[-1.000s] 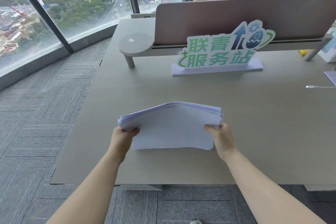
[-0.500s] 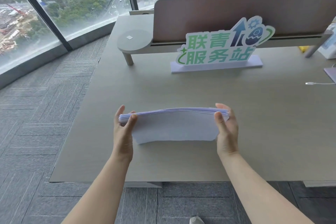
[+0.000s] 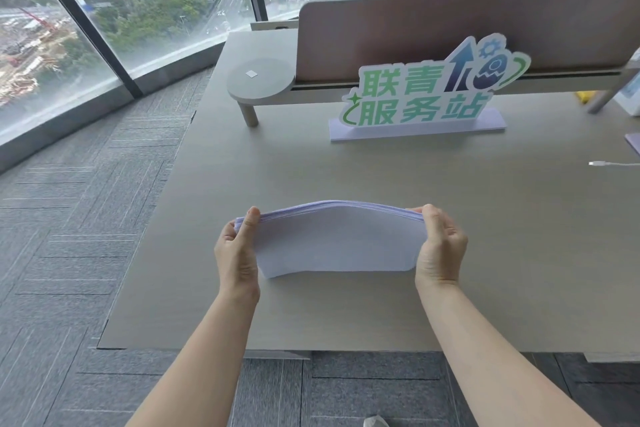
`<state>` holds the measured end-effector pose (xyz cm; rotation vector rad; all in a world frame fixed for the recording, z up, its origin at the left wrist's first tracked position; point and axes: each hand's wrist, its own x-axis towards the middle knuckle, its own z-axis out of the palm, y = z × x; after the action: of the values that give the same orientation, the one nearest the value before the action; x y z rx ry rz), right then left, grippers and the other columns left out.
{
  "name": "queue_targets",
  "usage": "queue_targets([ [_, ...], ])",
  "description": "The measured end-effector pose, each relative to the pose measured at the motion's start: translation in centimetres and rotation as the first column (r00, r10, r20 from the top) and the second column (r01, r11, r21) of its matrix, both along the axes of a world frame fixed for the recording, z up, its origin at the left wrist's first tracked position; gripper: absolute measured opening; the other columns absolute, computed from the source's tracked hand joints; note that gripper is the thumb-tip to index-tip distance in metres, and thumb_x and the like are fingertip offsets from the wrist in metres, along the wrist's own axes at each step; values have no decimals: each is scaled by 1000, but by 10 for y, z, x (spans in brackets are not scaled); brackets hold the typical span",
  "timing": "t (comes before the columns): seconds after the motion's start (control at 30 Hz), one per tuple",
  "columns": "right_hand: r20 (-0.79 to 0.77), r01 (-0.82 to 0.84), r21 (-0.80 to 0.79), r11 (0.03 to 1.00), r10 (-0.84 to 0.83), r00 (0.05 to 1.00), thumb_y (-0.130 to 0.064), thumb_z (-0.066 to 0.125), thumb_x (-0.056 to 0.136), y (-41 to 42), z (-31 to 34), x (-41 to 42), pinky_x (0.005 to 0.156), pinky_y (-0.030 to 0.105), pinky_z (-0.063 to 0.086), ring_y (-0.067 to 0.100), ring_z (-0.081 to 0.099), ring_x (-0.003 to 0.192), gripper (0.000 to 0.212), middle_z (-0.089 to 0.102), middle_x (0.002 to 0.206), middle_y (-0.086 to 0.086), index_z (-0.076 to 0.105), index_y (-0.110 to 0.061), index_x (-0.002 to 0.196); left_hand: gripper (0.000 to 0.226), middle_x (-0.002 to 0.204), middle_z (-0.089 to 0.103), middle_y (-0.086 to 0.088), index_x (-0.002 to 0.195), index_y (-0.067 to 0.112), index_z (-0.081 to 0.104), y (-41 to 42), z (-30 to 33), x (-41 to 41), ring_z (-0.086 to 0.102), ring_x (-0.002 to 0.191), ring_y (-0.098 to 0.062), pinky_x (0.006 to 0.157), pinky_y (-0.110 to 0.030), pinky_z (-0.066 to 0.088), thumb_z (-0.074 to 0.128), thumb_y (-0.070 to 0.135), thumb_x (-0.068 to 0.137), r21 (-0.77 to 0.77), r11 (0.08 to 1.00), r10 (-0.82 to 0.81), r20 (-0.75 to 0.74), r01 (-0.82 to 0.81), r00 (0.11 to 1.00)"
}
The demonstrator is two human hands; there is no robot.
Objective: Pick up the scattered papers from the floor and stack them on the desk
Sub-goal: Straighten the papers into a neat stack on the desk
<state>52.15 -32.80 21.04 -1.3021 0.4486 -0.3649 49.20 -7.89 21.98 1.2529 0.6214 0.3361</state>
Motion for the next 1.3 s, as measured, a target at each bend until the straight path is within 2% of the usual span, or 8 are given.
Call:
queue_targets([
  [0.13, 58, -27, -65, 998, 31, 998, -26, 44, 89, -4, -6, 2, 75, 23, 48, 15, 64, 80, 28, 70, 86, 10, 68, -13, 84, 20, 72, 47, 9, 71, 27, 53, -1, 0, 2, 44, 76, -12, 74, -28, 32, 66, 40, 77, 29, 1000, 0, 9, 0, 1000],
  [0.23, 37, -63, -143, 988, 69, 997, -31, 49, 91, -3, -7, 4, 71, 16, 47, 6, 63, 73, 23, 69, 81, 6, 67, -18, 85, 18, 78, 53, 9, 77, 29, 61, 0, -1, 2, 45, 86, -16, 84, -30, 32, 69, 44, 71, 57, 998, -8, -21, 9, 1000],
  [0.33, 10, -15, -123, 992, 17, 1000, -28, 49, 90, -5, -9, 7, 66, 23, 47, 14, 60, 67, 25, 67, 74, 5, 68, -16, 80, 17, 83, 59, 2, 83, 25, 64, -2, -3, -1, 56, 85, -14, 86, -29, 39, 70, 36, 73, 63, 998, -8, -20, 9, 1000],
  [0.47, 21, -6, -118, 993, 9, 1000, -25, 51, 94, -3, -11, 8, 60, 23, 47, 15, 56, 60, 27, 63, 67, 5, 68, -12, 79, 13, 85, 58, -2, 89, 20, 62, -5, -3, -3, 57, 79, -9, 78, -22, 40, 65, 32, 87, 93, 995, -20, -8, 21, 1000],
  [0.63, -28, 61, -98, 993, -64, 998, -29, 51, 99, 3, -9, 12, 51, 22, 37, 11, 41, 46, 41, 44, 51, 1, 64, -10, 66, 28, 75, 59, 5, 77, 21, 62, -5, -2, 0, 53, 75, -13, 82, -30, 37, 67, 48, 73, 105, 994, 5, 7, -6, 1000],
  [0.87, -159, 184, -99, 978, -198, 967, -40, 50, 99, 7, 1, 31, 51, 23, 35, 6, 36, 39, 50, 41, 52, 2, 57, -14, 57, 61, 105, 69, -8, 108, 23, 58, 5, -8, -8, 57, 117, -22, 101, -37, 36, 61, 68, 67, 133, 979, -163, 73, 152, 984],
  [1.07, -235, 228, -150, 962, -259, 937, -43, 46, 98, 7, 5, 53, 65, 28, 40, 17, 47, 52, 52, 50, 51, -4, 58, -18, 55, 42, 117, 65, -17, 115, 9, 58, 11, -12, -15, 59, 115, -22, 93, -24, 46, 39, 15, 79, 14, 991, -134, 166, 134, 977],
  [1.3, -274, 243, -201, 949, -292, 916, -42, 43, 100, 9, 11, 57, 53, 23, 37, 12, 47, 50, 51, 54, 57, -6, 56, -18, 57, 53, 113, 66, -12, 108, 9, 63, 16, -15, -19, 62, 104, -16, 86, -20, 47, 31, -3, 68, 28, 986, -169, 158, 167, 973],
])
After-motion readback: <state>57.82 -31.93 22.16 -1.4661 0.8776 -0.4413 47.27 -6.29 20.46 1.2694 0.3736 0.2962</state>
